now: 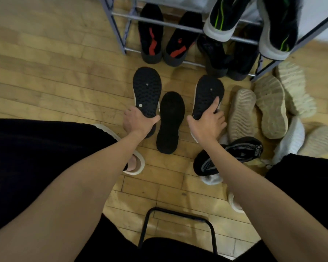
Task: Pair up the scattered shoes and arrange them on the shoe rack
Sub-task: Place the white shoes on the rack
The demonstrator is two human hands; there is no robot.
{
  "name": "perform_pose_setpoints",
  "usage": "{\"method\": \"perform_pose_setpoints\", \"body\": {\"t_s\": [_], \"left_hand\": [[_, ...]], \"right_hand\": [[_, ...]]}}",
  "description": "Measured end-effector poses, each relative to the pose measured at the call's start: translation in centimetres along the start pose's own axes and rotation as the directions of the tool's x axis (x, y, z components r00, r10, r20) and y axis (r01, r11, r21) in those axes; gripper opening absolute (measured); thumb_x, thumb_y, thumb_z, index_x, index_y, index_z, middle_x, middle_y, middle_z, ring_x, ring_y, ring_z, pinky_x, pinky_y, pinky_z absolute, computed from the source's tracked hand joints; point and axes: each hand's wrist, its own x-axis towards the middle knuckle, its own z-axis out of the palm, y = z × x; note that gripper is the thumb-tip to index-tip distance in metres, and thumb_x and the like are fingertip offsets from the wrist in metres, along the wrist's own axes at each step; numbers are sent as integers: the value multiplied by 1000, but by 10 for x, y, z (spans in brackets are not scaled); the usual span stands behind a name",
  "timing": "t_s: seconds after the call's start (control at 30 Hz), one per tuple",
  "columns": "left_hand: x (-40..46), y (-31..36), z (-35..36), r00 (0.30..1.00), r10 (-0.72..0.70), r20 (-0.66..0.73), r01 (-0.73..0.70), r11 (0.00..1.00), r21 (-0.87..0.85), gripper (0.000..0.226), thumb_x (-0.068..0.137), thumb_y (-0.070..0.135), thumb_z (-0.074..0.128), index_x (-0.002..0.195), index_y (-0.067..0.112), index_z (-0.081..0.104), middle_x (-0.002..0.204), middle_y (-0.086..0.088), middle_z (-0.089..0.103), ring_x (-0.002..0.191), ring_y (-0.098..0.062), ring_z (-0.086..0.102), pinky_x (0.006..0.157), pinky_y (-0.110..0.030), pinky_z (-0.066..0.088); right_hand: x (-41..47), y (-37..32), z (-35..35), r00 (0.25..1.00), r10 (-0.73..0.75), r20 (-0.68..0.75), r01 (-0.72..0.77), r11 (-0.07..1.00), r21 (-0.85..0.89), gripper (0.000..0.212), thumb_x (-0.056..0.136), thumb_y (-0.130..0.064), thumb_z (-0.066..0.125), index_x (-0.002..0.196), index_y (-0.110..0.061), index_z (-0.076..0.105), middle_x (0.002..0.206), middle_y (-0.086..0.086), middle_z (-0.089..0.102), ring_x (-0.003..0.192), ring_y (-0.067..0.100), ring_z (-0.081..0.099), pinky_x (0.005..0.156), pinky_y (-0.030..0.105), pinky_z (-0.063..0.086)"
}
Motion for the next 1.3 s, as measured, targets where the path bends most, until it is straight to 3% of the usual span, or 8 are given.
{"method": "perform_pose_setpoints", "body": {"t_s": [0.17,0.27,0.4,0.57,0.7,0.9,1.1,1.3], "left_hand": [[-22,27,-39,992,125,18,-123,989,-80,97,55,74,73,119,6,47,113,-8,58,103,-26,59,81,-40,54],[-34,43,-61,984,168,53,-154,967,-204,103,46,86,66,113,9,51,106,-2,61,98,-21,61,82,-41,56],[-48,58,-75,987,106,122,-35,877,-480,95,50,84,66,107,10,56,104,-2,63,98,-20,60,87,-40,54],[-61,71,-87,974,100,203,26,841,-540,76,70,57,76,117,1,53,110,-8,60,108,-26,58,90,-43,52],[-72,70,-103,931,104,351,131,799,-586,89,57,40,89,126,0,49,118,-12,60,110,-29,58,93,-45,51],[-71,73,-134,846,140,514,255,741,-621,79,52,26,81,123,7,52,113,-13,63,99,-31,62,79,-41,52],[-42,82,-169,835,234,499,213,698,-684,21,75,16,67,95,13,61,102,-14,66,94,-29,63,98,-46,49],[17,97,-184,934,258,248,5,682,-731,53,75,31,74,122,15,56,109,-11,69,93,-25,67,78,-33,58]], "right_hand": [[-4,4,-50,993,-102,-59,105,994,40,110,76,-49,66,153,-13,-4,143,25,36,131,42,36,110,51,24],[0,16,-73,993,-120,-10,117,940,320,108,68,-50,68,152,-19,7,146,16,38,133,36,38,111,53,32],[-10,29,-113,980,-50,192,-120,620,775,78,64,-31,69,135,-10,44,121,9,58,108,26,58,86,37,50],[-21,41,-145,885,-173,432,-356,348,867,44,65,-22,60,105,-6,63,97,15,65,85,29,63,76,39,52],[-28,47,-157,843,-274,463,-384,297,874,21,77,-21,57,90,-8,67,82,8,69,76,25,65,72,36,51],[-30,30,-166,799,-360,482,-359,357,862,32,81,-18,66,111,-8,65,102,9,72,89,23,70,75,36,55],[-6,-7,-170,870,-320,375,-245,379,892,60,61,-16,60,117,4,60,103,17,66,88,30,63,72,37,52],[29,-60,-163,954,-243,172,-32,491,870,32,76,-11,56,106,-2,60,92,9,64,81,23,61,60,27,48]]}}
